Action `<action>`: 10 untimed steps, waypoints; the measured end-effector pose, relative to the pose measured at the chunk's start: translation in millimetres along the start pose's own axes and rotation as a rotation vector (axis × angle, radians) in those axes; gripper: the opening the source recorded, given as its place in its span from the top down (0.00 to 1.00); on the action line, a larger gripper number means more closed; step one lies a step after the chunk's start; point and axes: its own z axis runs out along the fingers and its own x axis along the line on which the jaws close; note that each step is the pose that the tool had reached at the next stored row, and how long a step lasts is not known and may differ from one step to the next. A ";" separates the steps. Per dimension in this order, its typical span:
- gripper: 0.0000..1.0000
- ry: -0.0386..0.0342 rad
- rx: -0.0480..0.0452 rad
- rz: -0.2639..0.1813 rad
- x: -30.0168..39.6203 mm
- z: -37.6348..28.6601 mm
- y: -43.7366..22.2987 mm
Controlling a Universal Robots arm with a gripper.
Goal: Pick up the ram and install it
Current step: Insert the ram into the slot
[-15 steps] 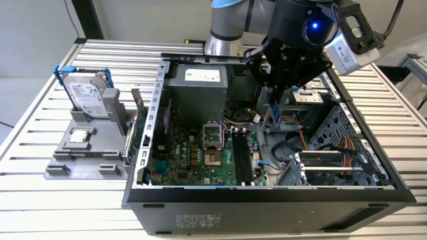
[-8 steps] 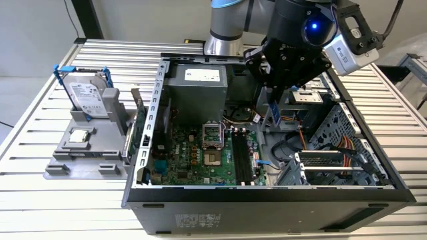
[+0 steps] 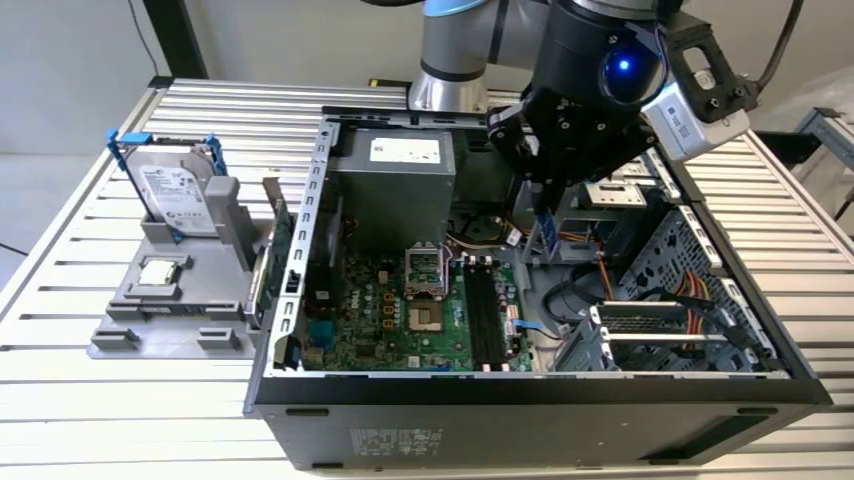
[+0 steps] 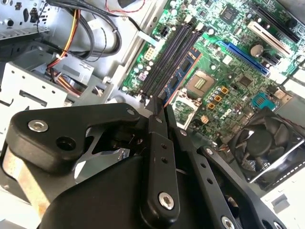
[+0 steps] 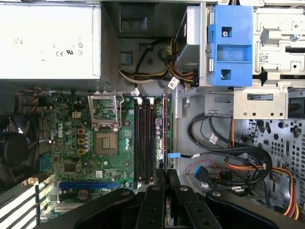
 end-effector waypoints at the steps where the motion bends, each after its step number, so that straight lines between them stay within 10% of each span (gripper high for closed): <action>1: 1.00 0.0000 0.0000 0.000 0.0 0.8 0.0; 10: 1.00 0.0000 0.0000 0.000 0.2 7.1 -0.1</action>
